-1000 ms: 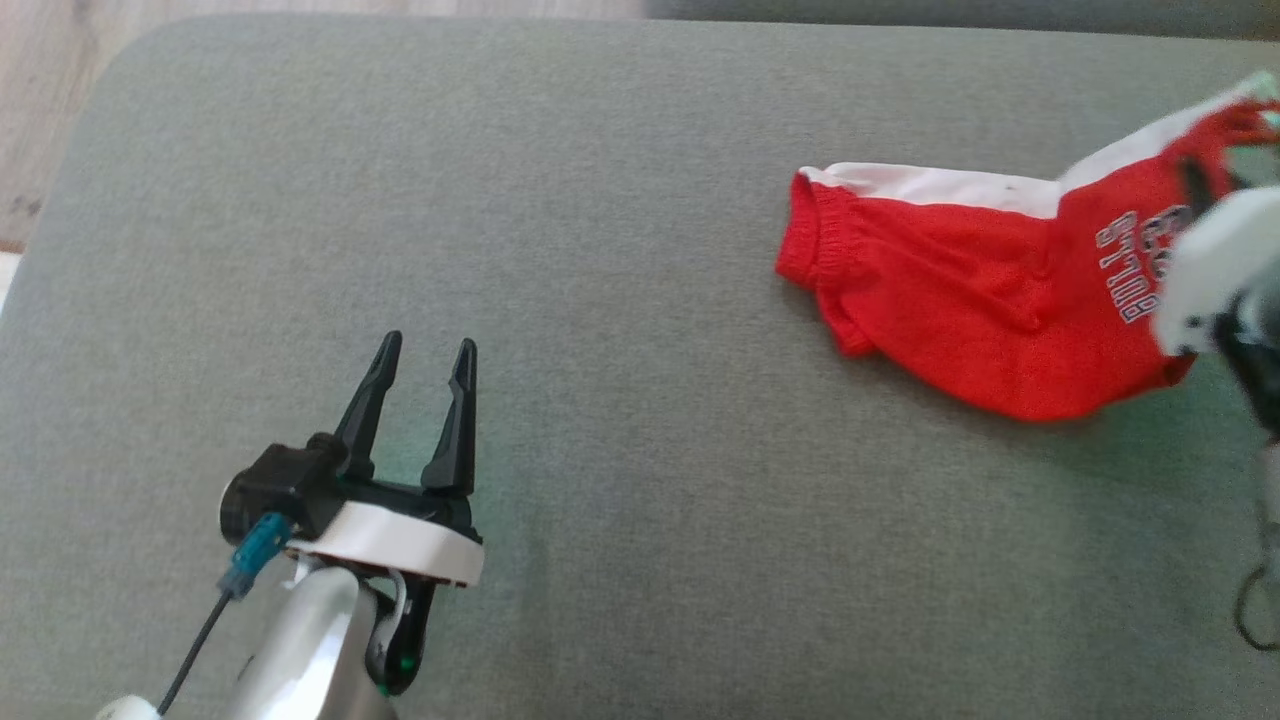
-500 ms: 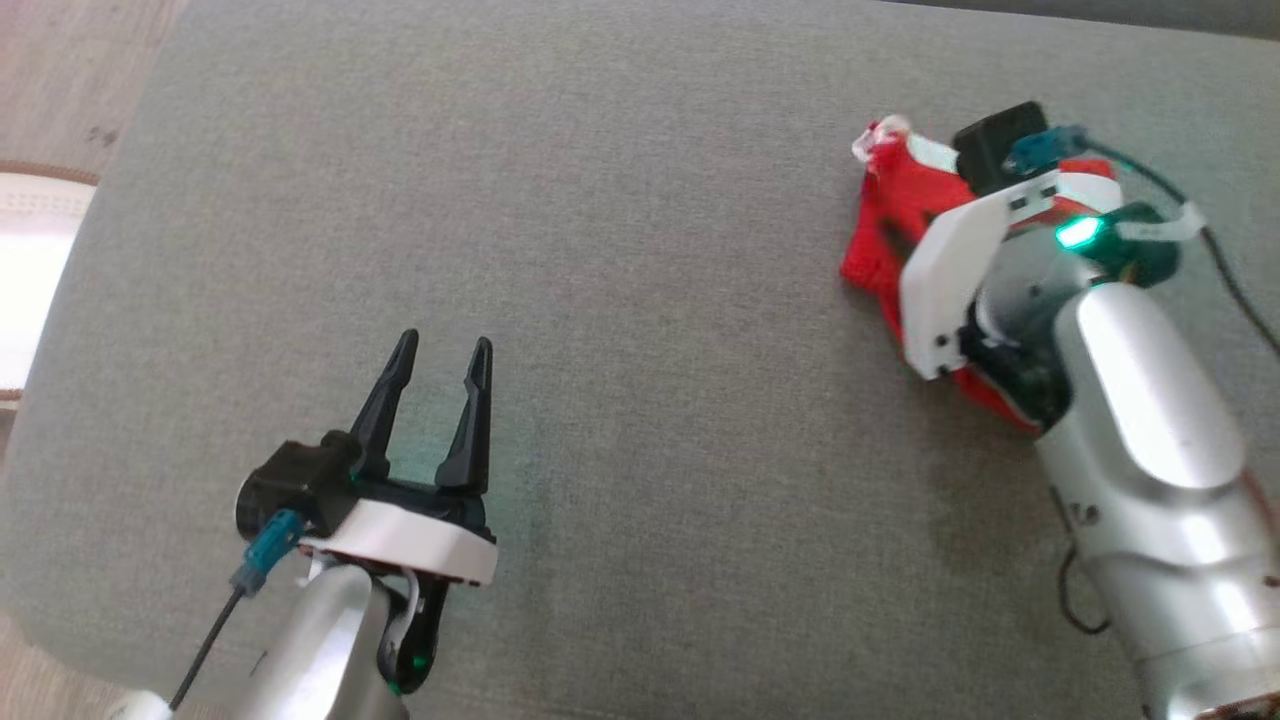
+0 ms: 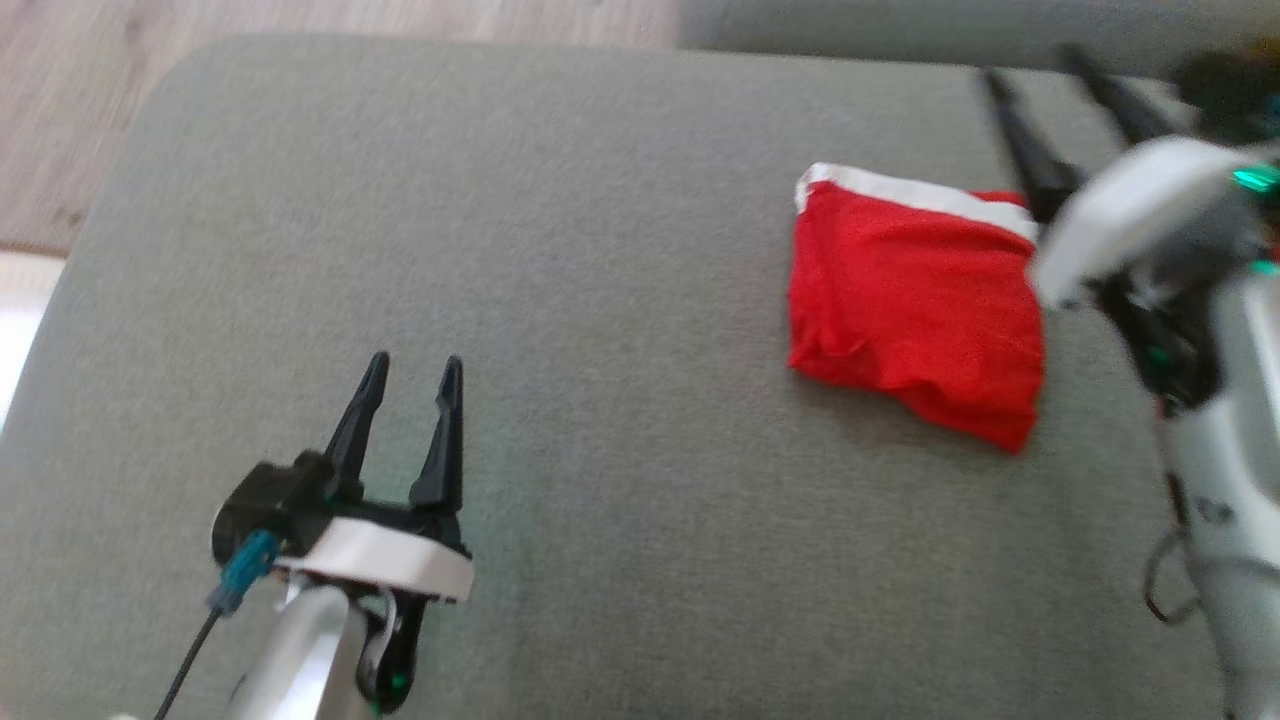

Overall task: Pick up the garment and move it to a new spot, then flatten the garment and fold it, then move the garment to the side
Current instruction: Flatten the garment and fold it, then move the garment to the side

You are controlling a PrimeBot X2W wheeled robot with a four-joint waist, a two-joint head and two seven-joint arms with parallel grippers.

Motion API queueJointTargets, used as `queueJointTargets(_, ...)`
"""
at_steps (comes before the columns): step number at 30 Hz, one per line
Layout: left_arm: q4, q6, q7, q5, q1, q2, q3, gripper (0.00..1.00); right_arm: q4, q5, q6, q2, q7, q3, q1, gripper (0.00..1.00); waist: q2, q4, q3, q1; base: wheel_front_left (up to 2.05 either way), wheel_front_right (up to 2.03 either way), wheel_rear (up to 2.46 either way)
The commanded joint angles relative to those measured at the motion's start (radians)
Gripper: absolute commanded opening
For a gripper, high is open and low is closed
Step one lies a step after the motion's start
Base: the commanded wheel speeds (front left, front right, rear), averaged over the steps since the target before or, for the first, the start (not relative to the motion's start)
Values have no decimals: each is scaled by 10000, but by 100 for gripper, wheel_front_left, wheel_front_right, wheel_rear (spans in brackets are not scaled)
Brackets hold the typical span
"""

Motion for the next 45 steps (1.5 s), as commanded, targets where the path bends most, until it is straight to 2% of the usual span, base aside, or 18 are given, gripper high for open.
queueJointTargets(1,-232,16,-80,90,-35,258,433,100,-475,-178,-7,-16,-273,-127,345,100,-1,-292,-312,1,0,0,0)
queueJointTargets(4,-238,16,-80,134,152,288,662,100,-935,-649,-7,-93,-1010,-904,1371,100,-1,-610,-619,1,0,0,0)
queueJointTargets(10,-307,33,-80,205,544,373,1280,100,-1408,-1070,-7,327,-1947,-1641,3532,100,-1,-1320,-1126,1,0,0,0)
queueJointTargets(18,-509,137,-80,391,1139,437,2016,100,-1408,-1207,-7,1002,-2667,-1321,4886,100,-1,-2111,-1541,1,0,0,0)
queueJointTargets(29,-485,181,-80,576,1491,334,2321,100,-1181,-1101,-7,1301,-2801,-1233,5191,100,-1,-2317,-1621,1,0,0,0)
queueJointTargets(39,-441,126,-80,621,1309,316,2284,100,-1340,-1119,-7,1428,-2621,-1393,5015,100,-1,-2131,-1324,1,0,0,0)
queueJointTargets(45,-633,85,-80,677,821,312,2125,100,-1258,-1004,-7,1342,-1535,-1451,3804,100,-1,-1681,-559,1,0,0,0)
